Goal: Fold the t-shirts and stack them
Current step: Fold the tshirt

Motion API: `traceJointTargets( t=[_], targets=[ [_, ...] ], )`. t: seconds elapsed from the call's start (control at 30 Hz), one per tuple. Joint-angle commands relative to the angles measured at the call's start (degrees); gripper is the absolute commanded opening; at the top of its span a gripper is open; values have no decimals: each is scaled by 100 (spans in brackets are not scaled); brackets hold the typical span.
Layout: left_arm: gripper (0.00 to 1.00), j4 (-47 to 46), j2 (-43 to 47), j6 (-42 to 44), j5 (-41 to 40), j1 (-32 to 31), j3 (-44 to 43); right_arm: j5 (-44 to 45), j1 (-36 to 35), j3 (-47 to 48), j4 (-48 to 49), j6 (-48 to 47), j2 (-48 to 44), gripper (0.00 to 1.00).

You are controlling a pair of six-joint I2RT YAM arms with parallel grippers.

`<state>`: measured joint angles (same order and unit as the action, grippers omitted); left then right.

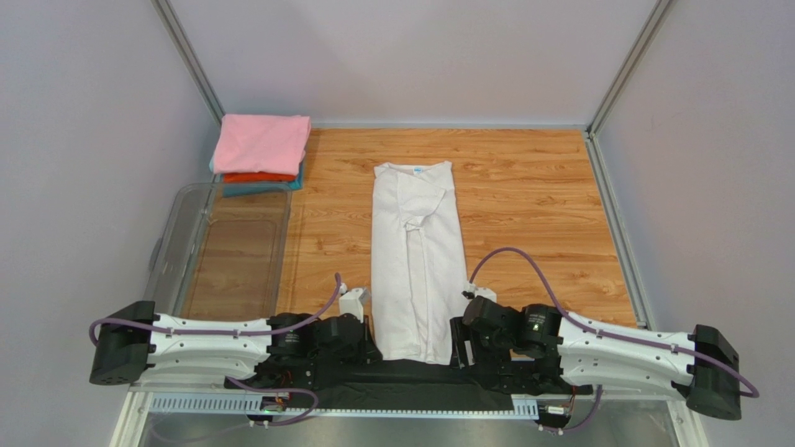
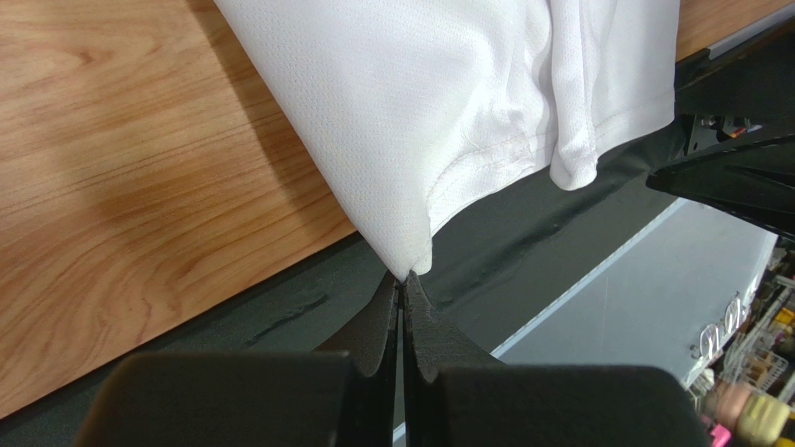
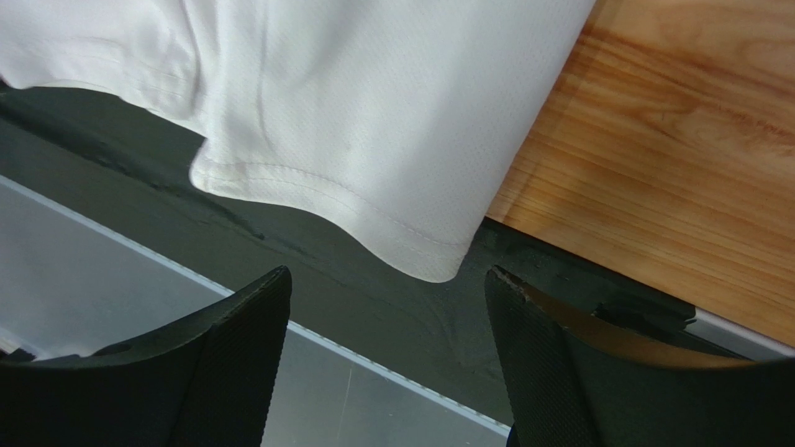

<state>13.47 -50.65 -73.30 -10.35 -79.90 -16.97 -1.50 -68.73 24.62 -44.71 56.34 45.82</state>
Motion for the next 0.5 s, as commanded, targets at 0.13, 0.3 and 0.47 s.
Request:
traceJointTargets(
  t=[0.13,0.3,0.47],
  targets=[
    [0,76,152,-158,200,-26,10,132,-396,-150,348,536,365,72],
    [0,181,266,-176,156,-26,1,404,-396,-203,498,528,410,51],
    [0,217,363,-194,130,-26,36,624,-404,-203,472,536,392,38]
  ],
)
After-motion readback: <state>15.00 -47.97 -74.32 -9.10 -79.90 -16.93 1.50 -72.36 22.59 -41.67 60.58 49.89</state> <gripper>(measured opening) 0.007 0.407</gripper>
